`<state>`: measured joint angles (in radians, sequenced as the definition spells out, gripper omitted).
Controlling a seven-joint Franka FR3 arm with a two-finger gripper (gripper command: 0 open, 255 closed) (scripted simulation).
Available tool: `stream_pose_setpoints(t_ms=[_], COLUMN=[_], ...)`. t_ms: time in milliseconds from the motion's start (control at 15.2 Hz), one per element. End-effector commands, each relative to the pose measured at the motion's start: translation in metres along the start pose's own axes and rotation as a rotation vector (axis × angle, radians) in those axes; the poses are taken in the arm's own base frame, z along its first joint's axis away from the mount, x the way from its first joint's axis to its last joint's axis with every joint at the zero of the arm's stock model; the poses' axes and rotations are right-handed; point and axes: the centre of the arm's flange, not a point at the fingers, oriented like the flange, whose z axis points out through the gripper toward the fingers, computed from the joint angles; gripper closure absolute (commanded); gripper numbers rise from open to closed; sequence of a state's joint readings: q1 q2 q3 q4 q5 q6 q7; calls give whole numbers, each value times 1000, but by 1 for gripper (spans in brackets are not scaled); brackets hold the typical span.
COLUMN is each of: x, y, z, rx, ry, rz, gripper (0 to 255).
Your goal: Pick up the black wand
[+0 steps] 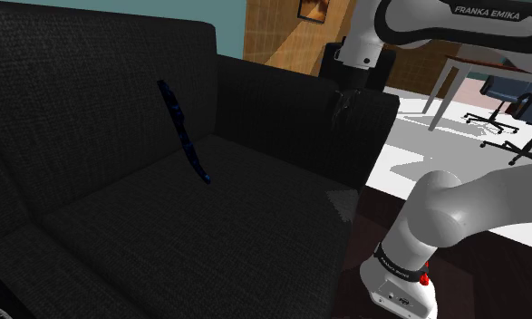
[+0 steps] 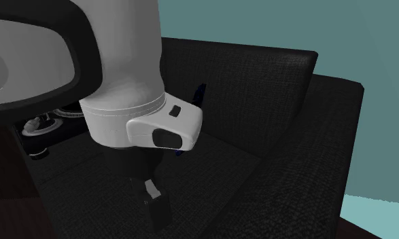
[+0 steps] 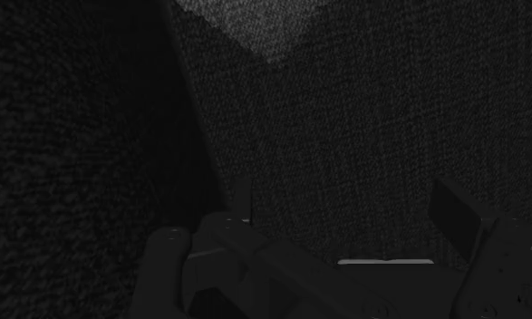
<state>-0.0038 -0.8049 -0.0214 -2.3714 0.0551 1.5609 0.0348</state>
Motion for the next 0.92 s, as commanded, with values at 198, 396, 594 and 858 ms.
stream_pose_setpoints(t_ms=[198,396,594,858], x=[15,30,46,68], y=[-32,-64,-96,-138], z=[11,22,32,45], rx=[-19,-38,-56,-82], ry=[62,125,187,270], rz=[-4,-8,-12,-18], gripper=[0,0,0,0])
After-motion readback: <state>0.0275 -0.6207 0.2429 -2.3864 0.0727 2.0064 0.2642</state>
